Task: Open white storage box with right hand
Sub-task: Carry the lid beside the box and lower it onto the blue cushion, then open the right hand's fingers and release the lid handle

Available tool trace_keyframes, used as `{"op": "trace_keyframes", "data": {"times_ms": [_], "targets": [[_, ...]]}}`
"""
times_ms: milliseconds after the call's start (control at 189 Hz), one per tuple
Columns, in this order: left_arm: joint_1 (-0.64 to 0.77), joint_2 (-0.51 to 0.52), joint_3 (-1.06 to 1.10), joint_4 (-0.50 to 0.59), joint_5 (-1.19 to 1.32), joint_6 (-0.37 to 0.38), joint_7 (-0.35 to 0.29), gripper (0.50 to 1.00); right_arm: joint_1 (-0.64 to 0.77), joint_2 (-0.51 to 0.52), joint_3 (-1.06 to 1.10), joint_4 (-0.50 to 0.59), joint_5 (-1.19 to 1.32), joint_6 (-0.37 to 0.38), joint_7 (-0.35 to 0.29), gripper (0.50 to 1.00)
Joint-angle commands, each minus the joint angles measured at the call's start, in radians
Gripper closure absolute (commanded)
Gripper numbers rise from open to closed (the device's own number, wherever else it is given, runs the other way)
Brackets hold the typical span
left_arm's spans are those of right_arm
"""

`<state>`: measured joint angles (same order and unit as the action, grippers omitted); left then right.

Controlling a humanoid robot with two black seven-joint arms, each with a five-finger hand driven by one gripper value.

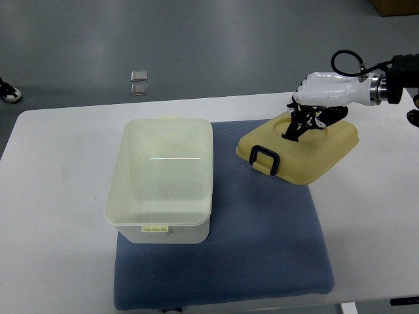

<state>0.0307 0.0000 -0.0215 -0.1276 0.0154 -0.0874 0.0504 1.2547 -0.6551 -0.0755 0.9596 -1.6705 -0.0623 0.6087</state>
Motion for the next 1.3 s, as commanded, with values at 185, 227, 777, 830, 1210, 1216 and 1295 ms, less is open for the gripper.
{"op": "trace_keyframes", "data": {"times_ms": [185, 227, 777, 830, 1210, 1216, 1295], "targets": [[0.0, 0.0, 0.0, -0.001, 0.0, 0.0, 0.0, 0.5, -0.001, 0.055, 0.008, 0.002, 0.0, -0.002, -0.006, 1.0], [0.0, 0.0, 0.0, -0.001, 0.0, 0.0, 0.0, 0.5, -0.001, 0.066, 0.008, 0.002, 0.0, -0.002, -0.006, 1.0], [0.0, 0.0, 0.0, 0.0, 0.0, 0.0, 0.0, 0.5, -0.107, 0.123, 0.086, 0.007, 0.029, -0.114, 0.002, 0.615], [0.0, 0.0, 0.0, 0.0, 0.0, 0.0, 0.0, 0.5, -0.107, 0.123, 0.086, 0.008, 0.035, -0.114, 0.0, 0.609], [0.0, 0.0, 0.0, 0.0, 0.0, 0.0, 0.0, 0.5, -0.086, 0.103, 0.212, 0.021, 0.132, 0.328, -0.012, 0.611], [0.0, 0.0, 0.0, -0.001, 0.0, 0.0, 0.0, 0.5, -0.086, 0.103, 0.22, 0.021, 0.139, 0.347, -0.013, 0.609], [0.0, 0.0, 0.0, 0.0, 0.0, 0.0, 0.0, 0.5, -0.084, 0.098, 0.255, 0.021, 0.21, 0.472, -0.033, 0.609]]}}
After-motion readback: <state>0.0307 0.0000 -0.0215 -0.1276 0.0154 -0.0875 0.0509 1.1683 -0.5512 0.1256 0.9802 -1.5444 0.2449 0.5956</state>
